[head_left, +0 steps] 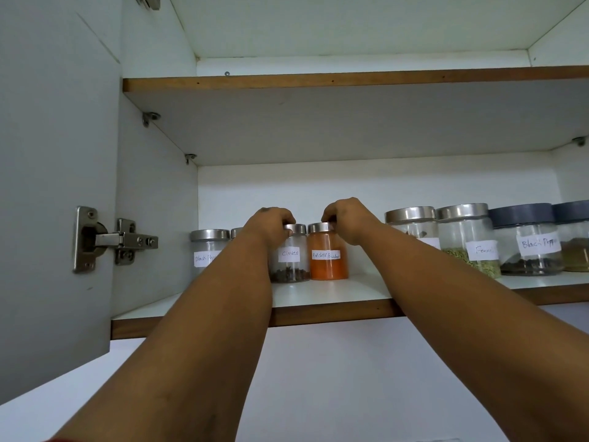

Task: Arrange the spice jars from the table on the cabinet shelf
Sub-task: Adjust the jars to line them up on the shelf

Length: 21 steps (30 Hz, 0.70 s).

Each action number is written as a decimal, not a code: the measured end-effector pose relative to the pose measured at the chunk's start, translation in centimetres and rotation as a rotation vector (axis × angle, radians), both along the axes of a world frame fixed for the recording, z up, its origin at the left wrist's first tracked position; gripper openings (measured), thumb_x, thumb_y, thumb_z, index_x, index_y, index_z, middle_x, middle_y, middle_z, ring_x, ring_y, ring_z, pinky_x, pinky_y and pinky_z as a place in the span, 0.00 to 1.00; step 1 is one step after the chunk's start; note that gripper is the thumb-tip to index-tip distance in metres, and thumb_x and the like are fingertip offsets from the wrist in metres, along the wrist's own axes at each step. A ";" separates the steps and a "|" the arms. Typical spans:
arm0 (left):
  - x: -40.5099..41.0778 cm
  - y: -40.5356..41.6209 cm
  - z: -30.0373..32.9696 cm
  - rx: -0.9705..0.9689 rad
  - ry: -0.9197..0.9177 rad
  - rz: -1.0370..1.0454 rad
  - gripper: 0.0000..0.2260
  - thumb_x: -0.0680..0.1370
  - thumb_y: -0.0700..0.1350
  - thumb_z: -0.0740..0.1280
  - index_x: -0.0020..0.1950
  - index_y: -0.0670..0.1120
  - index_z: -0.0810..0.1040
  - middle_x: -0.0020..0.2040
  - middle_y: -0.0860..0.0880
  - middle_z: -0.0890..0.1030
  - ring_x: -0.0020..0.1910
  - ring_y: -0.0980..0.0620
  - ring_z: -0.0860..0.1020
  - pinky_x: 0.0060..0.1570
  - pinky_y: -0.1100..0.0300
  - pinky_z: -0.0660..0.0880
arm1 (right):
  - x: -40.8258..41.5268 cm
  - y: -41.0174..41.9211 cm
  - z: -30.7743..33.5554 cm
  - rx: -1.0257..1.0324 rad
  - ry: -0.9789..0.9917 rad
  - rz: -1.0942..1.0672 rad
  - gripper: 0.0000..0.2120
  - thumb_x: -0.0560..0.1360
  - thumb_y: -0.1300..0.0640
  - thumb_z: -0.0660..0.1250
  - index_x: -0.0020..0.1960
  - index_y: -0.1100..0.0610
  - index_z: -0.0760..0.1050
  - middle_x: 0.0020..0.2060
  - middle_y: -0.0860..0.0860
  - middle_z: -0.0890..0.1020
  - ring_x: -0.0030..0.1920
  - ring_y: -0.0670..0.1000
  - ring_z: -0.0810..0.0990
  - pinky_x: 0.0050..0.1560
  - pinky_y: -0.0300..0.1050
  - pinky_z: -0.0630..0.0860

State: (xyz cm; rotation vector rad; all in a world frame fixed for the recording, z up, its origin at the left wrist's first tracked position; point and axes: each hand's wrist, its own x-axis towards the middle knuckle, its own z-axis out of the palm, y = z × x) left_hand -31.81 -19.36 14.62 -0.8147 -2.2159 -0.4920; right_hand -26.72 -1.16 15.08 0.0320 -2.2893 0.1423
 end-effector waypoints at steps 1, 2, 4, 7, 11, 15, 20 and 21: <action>0.0 0.0 0.0 0.003 0.002 0.002 0.15 0.79 0.41 0.66 0.66 0.47 0.76 0.64 0.46 0.78 0.63 0.47 0.74 0.64 0.52 0.72 | 0.0 0.0 0.0 -0.005 0.004 0.003 0.18 0.77 0.70 0.63 0.63 0.58 0.78 0.60 0.56 0.79 0.58 0.55 0.79 0.61 0.46 0.76; -0.1 0.0 -0.1 0.007 0.001 0.010 0.16 0.78 0.44 0.67 0.67 0.48 0.75 0.65 0.46 0.77 0.64 0.47 0.73 0.65 0.52 0.71 | 0.1 0.0 -0.1 -0.021 0.021 0.011 0.20 0.76 0.71 0.63 0.65 0.58 0.76 0.62 0.56 0.78 0.60 0.55 0.78 0.62 0.46 0.75; -0.1 -0.2 -0.2 0.027 0.017 0.044 0.20 0.77 0.50 0.68 0.69 0.50 0.73 0.68 0.47 0.72 0.65 0.46 0.72 0.66 0.52 0.70 | 0.6 -0.5 -0.2 -0.075 0.109 0.028 0.26 0.74 0.73 0.64 0.70 0.58 0.71 0.65 0.57 0.73 0.63 0.57 0.75 0.63 0.46 0.74; 0.4 -0.2 -0.5 0.062 0.107 0.098 0.22 0.76 0.56 0.68 0.69 0.53 0.72 0.69 0.46 0.69 0.64 0.44 0.72 0.67 0.52 0.68 | 2.0 -1.8 -0.1 -0.123 0.282 0.022 0.32 0.71 0.78 0.64 0.71 0.58 0.67 0.67 0.57 0.69 0.64 0.56 0.75 0.62 0.47 0.75; 3.0 0.5 -0.6 -0.038 0.316 0.102 0.19 0.79 0.52 0.64 0.69 0.49 0.71 0.66 0.48 0.75 0.68 0.48 0.66 0.66 0.53 0.63 | 5.5 -2.1 0.1 -0.116 0.482 0.070 0.24 0.74 0.77 0.59 0.66 0.59 0.71 0.64 0.57 0.72 0.61 0.54 0.75 0.61 0.45 0.76; 6.4 2.3 -0.6 -0.063 0.189 -0.019 0.20 0.79 0.52 0.64 0.71 0.51 0.69 0.68 0.48 0.73 0.70 0.47 0.65 0.67 0.51 0.64 | 11.6 1.4 2.1 -0.147 0.546 0.053 0.17 0.78 0.72 0.59 0.62 0.59 0.75 0.61 0.54 0.74 0.59 0.49 0.74 0.57 0.35 0.69; 11.4 5.8 -0.3 -0.017 0.146 -0.186 0.20 0.80 0.52 0.63 0.72 0.50 0.68 0.71 0.48 0.70 0.73 0.48 0.63 0.67 0.51 0.65 | 17.8 7.5 3.5 -0.079 0.383 -0.182 0.14 0.79 0.67 0.61 0.63 0.60 0.76 0.61 0.57 0.76 0.62 0.58 0.74 0.60 0.47 0.71; 12.4 6.5 -0.3 -0.040 0.140 -0.193 0.21 0.81 0.52 0.62 0.72 0.49 0.67 0.72 0.48 0.69 0.73 0.48 0.62 0.68 0.51 0.65 | 18.6 8.2 3.4 -0.079 0.331 -0.196 0.14 0.79 0.67 0.62 0.63 0.60 0.76 0.61 0.57 0.76 0.61 0.58 0.74 0.60 0.47 0.71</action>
